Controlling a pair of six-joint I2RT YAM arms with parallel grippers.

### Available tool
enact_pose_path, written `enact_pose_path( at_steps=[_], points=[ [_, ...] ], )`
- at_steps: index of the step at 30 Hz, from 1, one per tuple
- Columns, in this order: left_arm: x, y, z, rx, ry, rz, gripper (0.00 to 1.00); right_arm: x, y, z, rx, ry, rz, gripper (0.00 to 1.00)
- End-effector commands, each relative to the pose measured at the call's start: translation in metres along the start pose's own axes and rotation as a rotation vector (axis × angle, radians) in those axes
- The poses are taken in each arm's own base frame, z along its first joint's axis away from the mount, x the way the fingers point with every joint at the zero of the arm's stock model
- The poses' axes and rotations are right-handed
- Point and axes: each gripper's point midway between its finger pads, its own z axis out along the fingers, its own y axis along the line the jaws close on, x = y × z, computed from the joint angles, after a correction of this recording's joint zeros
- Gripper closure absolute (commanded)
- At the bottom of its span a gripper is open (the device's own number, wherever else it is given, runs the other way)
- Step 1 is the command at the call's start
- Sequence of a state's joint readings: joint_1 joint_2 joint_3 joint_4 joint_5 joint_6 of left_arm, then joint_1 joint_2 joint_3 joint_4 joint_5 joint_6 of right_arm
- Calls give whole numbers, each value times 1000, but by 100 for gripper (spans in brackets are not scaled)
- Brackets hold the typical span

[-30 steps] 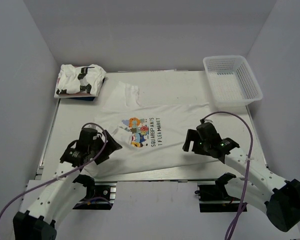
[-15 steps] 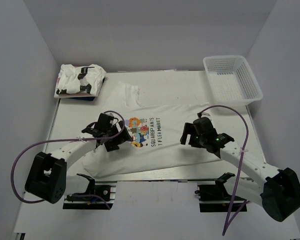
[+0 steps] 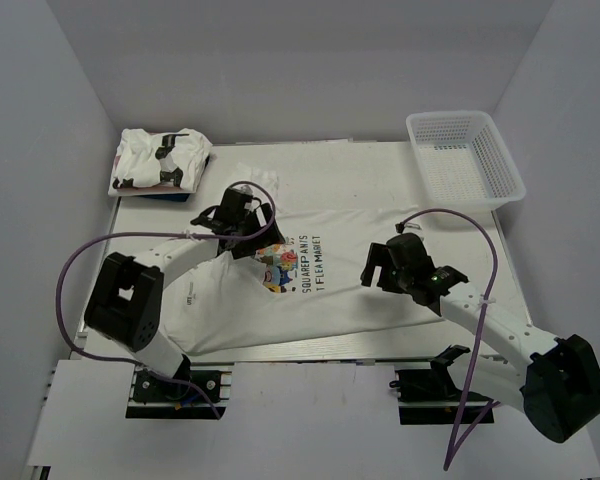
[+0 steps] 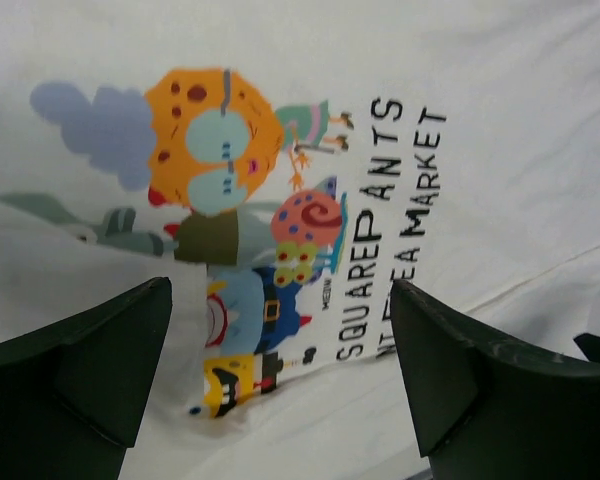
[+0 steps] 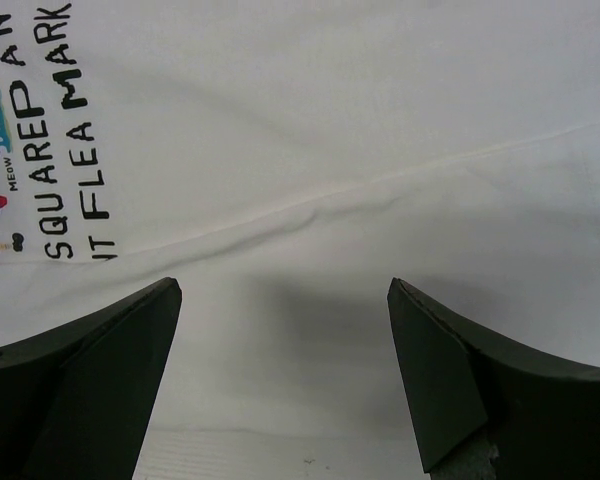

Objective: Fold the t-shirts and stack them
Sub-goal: Grap the side of the flattened tshirt furthest away from the robot with both arms

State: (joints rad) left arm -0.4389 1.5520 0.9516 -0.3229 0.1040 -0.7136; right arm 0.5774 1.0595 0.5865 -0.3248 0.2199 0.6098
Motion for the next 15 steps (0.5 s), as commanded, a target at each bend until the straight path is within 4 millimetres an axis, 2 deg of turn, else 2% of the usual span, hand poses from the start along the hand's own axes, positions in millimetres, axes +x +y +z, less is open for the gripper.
enact_pose_path(
  at_steps=[1,5,6,7,8,9,10,11,12,13,14,15],
  points=[
    [-17,-2,9,-37,-27,69,0,-23,7,-1,-12,-76,19,10],
    [-32,2,8,-105,-45,102,0,-35,8,-2,0,-121,26,10],
    [-46,-4,2,-111,-88,103,0,-43,9,-3,12,-149,34,10],
    [-56,-1,-1,-128,-112,93,0,-49,10,-1,16,-167,38,10],
    [-78,-2,-7,-156,-182,85,0,-69,16,-4,26,-217,51,10],
    [-94,0,-9,-182,-227,77,0,-76,10,1,78,-229,52,10],
    [-100,7,-11,-244,-239,76,0,-92,16,-2,88,-255,59,10],
    [-130,-2,-19,-278,-316,70,0,-103,9,-2,153,-289,59,10],
    [-143,2,-18,-306,-322,57,0,-102,6,10,216,-237,38,10],
    [-138,17,1,-373,-258,58,0,-122,15,6,218,-273,57,10],
    [-166,4,-1,-362,-303,58,0,-133,8,6,281,-308,61,10],
    [-177,11,6,-383,-298,55,0,-145,13,16,300,-305,58,10]
  ],
)
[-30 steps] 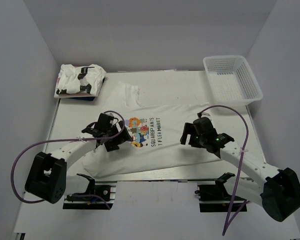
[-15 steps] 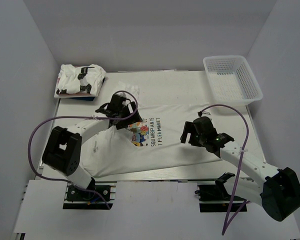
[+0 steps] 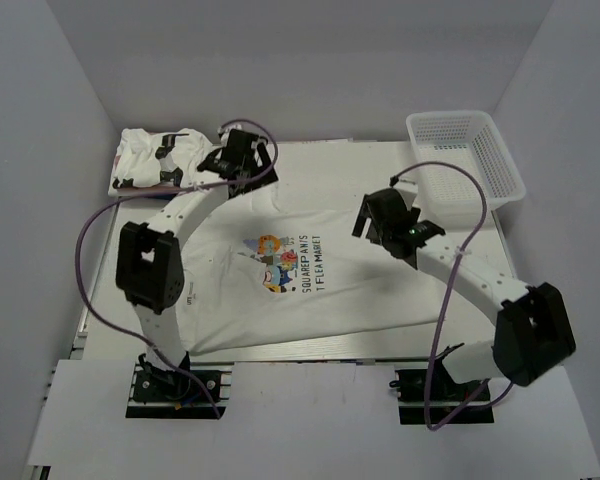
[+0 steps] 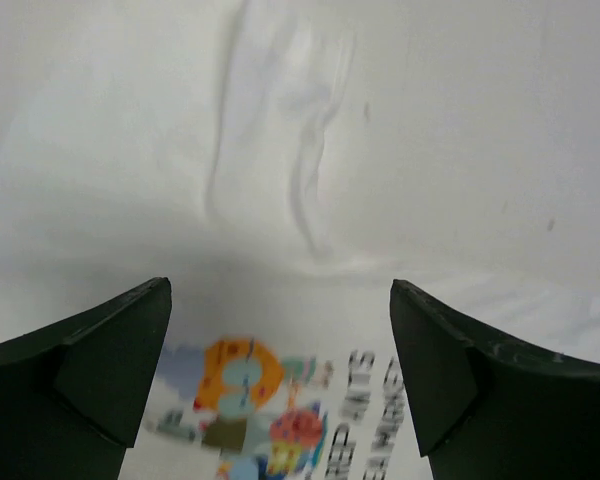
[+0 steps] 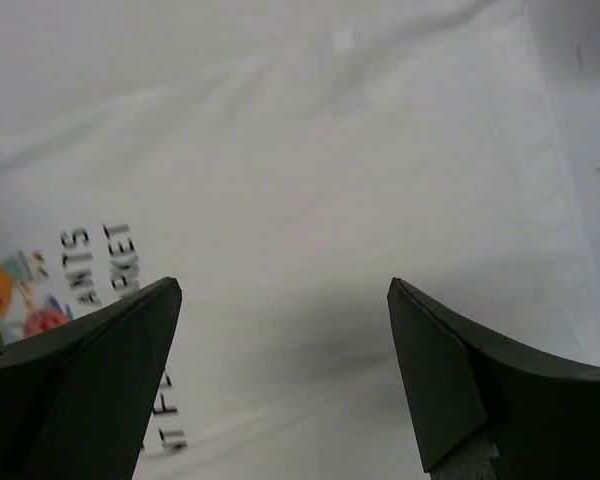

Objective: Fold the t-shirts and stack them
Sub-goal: Grap the side of the flattened tshirt furthest away from the robot with both arms

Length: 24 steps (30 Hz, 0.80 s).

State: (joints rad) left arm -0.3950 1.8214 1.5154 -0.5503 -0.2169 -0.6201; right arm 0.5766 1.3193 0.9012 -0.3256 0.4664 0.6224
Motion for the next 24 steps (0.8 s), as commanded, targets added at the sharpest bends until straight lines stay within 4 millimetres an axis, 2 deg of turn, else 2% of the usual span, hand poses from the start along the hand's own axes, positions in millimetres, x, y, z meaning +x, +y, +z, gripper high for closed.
enact_pose_path(
  at_steps=[1,2,3,4,5,6,7,8,9,10,11,12,13,15,17,18,21,22,24],
  points=[
    [-34,29,29,-162,-21,10,0,-47,-6,12,154,-110,26,10],
    [-42,28,51,-178,-9,33,0,-49,-9,18,184,-122,24,10],
    [-47,28,63,-179,4,25,0,-57,-4,22,176,-134,33,10],
    [-79,20,65,-143,-42,3,0,-57,-3,27,169,-128,36,10],
    [-80,25,75,-161,-25,10,0,-63,1,29,150,-144,37,10],
    [-68,34,106,-191,13,14,0,-63,6,30,117,-134,30,10],
    [-97,28,106,-168,-45,0,0,-63,7,35,116,-126,27,10],
    [-102,32,116,-179,-58,-8,0,-69,9,36,107,-140,23,10],
    [-104,29,124,-164,-66,2,0,-66,10,40,102,-127,16,10],
    [-106,39,137,-158,-65,-16,0,-70,10,40,101,-136,23,10],
    [-105,31,141,-113,-61,-20,0,-72,9,41,103,-139,17,10],
    [-118,31,148,-83,-114,-27,0,-72,6,44,114,-136,7,10],
    [-114,34,154,-90,-122,-13,0,-71,4,46,121,-131,2,10],
    [-132,36,159,-78,-196,-9,0,-71,0,48,134,-123,-6,10],
    [-136,40,168,-81,-206,-4,0,-65,-6,52,144,-105,-9,10],
    [-126,44,184,-91,-188,0,0,-67,-7,53,142,-111,-2,10],
    [-132,39,193,-63,-224,4,0,-58,-7,58,123,-82,-8,10],
    [-120,44,207,-73,-205,7,0,-57,-6,59,117,-77,-8,10],
    [-107,47,218,-73,-181,11,0,-55,-9,62,119,-69,-7,10]
  ],
)
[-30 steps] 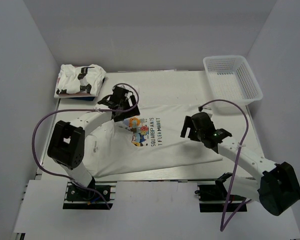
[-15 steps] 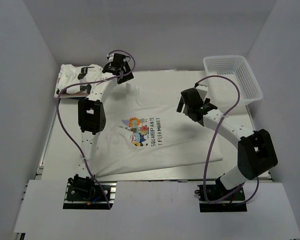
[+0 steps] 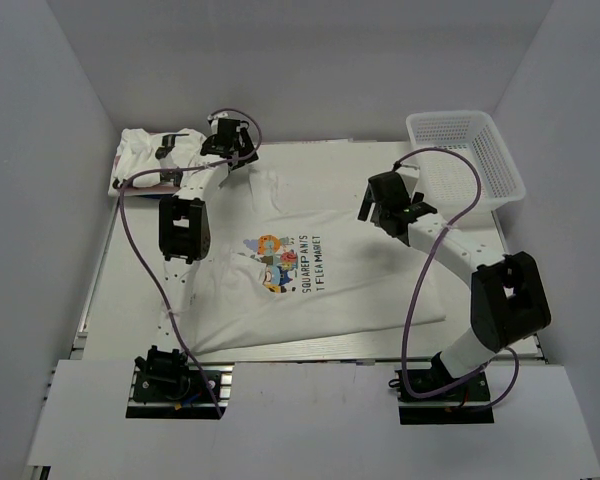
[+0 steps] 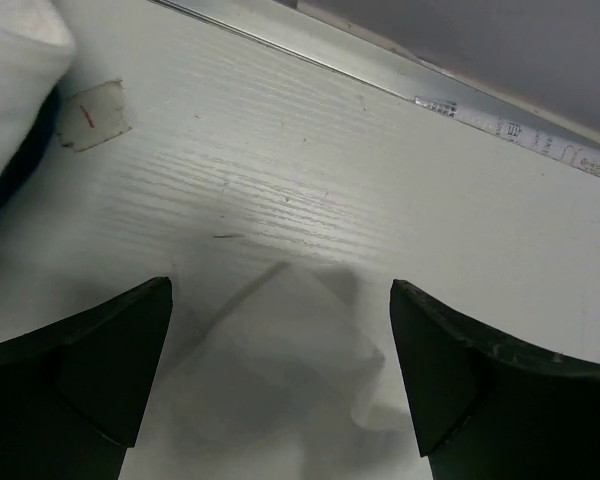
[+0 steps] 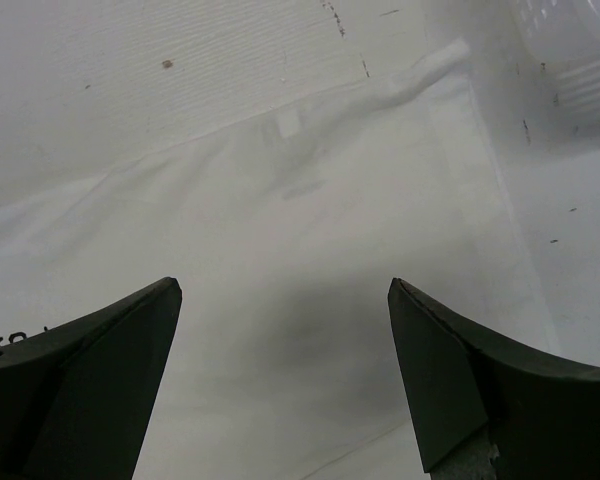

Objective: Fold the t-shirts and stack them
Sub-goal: Grap the side of the flattened tshirt furthest away from the robot with both arms

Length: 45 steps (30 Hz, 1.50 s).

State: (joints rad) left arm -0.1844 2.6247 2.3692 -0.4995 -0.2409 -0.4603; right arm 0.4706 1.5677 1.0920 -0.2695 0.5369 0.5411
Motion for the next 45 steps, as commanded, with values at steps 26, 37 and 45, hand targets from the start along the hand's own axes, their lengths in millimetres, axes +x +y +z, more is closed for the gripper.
enact_pose_path(
  at_steps=[26,37,45],
  points=[
    [-41,5,-48,16,-145,133,100,-54,3,126,238,108,74,10],
    [-57,-6,-86,93,-219,149,100,-20,-25,143,362,221,37,10],
    [-46,-1,-120,131,-242,148,100,0,-35,149,386,286,28,18]
  ],
)
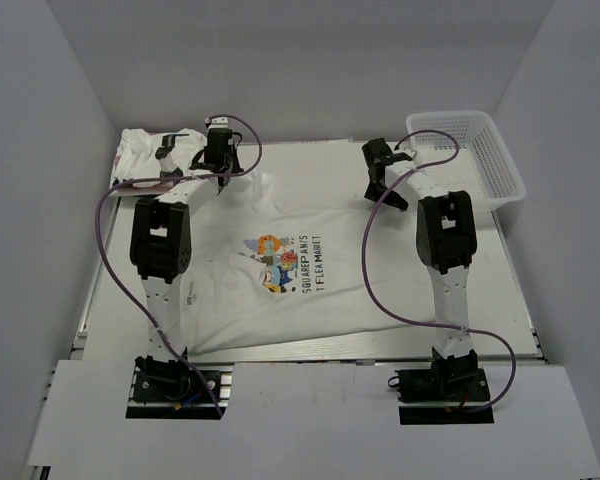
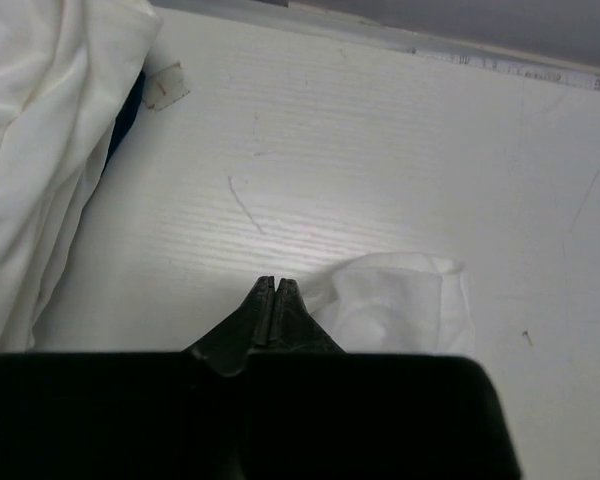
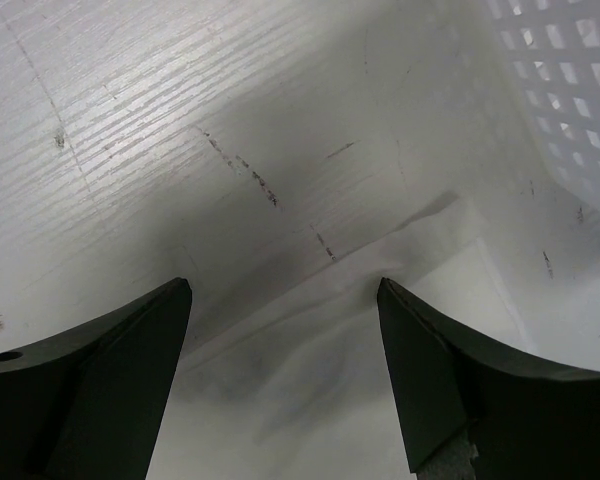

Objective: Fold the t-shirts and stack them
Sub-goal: Grap the side of the flattened tshirt furthest away from the robot with both arms

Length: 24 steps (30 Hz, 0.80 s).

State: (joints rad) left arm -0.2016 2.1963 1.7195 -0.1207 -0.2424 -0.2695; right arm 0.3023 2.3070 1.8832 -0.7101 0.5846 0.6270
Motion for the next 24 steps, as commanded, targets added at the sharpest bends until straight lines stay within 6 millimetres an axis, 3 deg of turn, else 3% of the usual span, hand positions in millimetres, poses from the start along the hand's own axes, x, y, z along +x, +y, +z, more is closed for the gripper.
enact_pose_path(
  at_steps=[1,3,5,7,8,9,11,13,14,16,18,22,23,24],
  points=[
    [-43,-8,-40,56,-112,-16,100,11,-11,7,52,35,2,20],
    [-34,-4,-46,54,-105,-14,100,11,-11,3,40,34,5,24],
    [-43,-3,-60,63,-137,-22,100,20,-15,7,39,46,-11,24],
    [-31,-1,-67,78,-121,-18,100,23,-17,8,43,55,-16,30],
    [-40,-1,-78,85,-147,-24,100,23,-18,7,49,57,-18,35],
    [-30,0,-81,96,-136,-21,100,27,-19,6,52,67,-18,49],
    [-31,0,-91,110,-151,-34,100,29,-22,0,54,68,-15,64],
    [-43,-1,-106,132,-186,-41,100,23,-26,-7,54,45,4,78],
    [-36,1,-109,129,-175,-39,100,27,-30,-9,57,42,4,82],
    [-43,-7,-123,174,-201,-39,100,14,-29,-17,28,-6,41,90],
    [-38,-6,-128,183,-193,-37,100,10,-32,-26,13,-29,53,98],
    [-23,1,-148,180,-164,-79,100,5,-39,-38,9,-59,63,100],
    [-5,6,-151,172,-133,-87,100,-2,-40,-50,-4,-87,73,100],
    [-10,7,-168,191,-156,-100,100,6,-45,-47,6,-79,66,100]
  ],
)
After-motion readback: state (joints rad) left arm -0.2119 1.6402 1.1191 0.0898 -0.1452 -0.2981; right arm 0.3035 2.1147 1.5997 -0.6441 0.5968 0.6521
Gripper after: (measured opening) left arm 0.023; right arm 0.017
